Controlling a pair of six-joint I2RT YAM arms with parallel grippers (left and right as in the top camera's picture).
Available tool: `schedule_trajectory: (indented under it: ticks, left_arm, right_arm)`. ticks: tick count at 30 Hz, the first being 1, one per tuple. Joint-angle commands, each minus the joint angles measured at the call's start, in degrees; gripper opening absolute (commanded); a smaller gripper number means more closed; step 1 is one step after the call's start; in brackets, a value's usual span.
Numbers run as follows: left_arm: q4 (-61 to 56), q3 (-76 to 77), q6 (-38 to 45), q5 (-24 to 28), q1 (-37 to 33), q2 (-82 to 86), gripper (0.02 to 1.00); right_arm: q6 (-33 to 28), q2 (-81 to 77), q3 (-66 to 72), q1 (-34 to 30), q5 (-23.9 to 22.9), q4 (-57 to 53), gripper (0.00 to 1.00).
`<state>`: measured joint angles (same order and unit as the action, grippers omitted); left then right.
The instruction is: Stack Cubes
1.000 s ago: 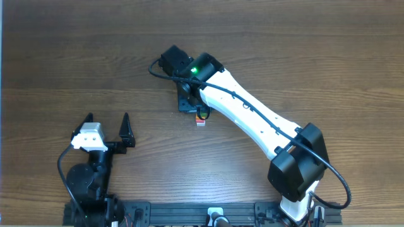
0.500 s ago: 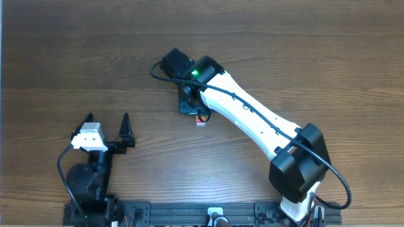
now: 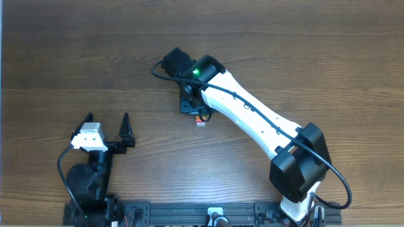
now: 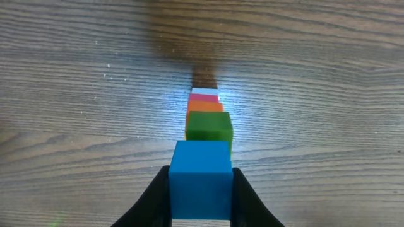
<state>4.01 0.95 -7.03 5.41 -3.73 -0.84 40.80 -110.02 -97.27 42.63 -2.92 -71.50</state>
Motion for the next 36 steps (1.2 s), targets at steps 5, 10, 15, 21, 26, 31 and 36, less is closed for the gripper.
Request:
schedule_trajectory:
  ticks: [5,10,15,21,26,31,36]
  left_arm:
    - [-0.2,-0.6,1.0,0.3,-0.3,0.5,1.000]
    - [-0.2,-0.6,1.0,0.3,-0.3,0.5,1.000]
    - [-0.2,-0.6,1.0,0.3,-0.3,0.5,1.000]
    - [-0.2,-0.6,1.0,0.3,-0.3,0.5,0.998]
    - [-0.2,-0.6,1.0,0.3,-0.3,0.5,1.000]
    - [-0.2,-0.6,1.0,0.3,-0.3,0.5,1.000]
    - [-0.2,-0.6,1.0,0.3,-0.3,0.5,1.000]
  right_arm:
    - [1.4,1.9,1.8,-0.7,-0.1,0.2,0.012]
    - [1.4,1.9,1.9,-0.7,-0.1,0.3,0.012]
    - [1.4,1.9,1.9,-0.7,-0.2,0.7,0.012]
    - [1.4,1.9,1.9,-0.7,-0.1,1.5,0.012]
    - [1.4,1.9,2.0,-0.7,-0.1,1.5,0.009]
    - [1.4,1.9,3.1,-0.8,-0.2,2.1,0.042]
    - [1.4,1.9,3.4,-0.9,-0.1,2.6,0.075]
